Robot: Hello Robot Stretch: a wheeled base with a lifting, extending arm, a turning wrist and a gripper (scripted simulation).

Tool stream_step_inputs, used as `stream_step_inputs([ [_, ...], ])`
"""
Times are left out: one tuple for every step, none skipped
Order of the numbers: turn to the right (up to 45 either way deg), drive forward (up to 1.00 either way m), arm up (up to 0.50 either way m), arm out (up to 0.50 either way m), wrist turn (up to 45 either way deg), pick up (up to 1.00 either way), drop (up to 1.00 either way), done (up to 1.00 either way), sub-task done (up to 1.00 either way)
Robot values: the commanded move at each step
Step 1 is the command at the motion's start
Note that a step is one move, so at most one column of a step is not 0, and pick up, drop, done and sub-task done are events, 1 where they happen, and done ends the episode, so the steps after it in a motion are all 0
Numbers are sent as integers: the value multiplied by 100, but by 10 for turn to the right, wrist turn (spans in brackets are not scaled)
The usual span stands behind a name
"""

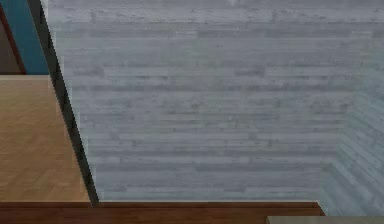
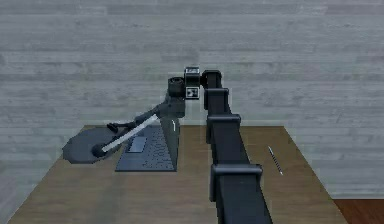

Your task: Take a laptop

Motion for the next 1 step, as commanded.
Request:
stream_step_inputs([
  [0, 0, 0, 0, 450, 0, 0, 0, 0],
])
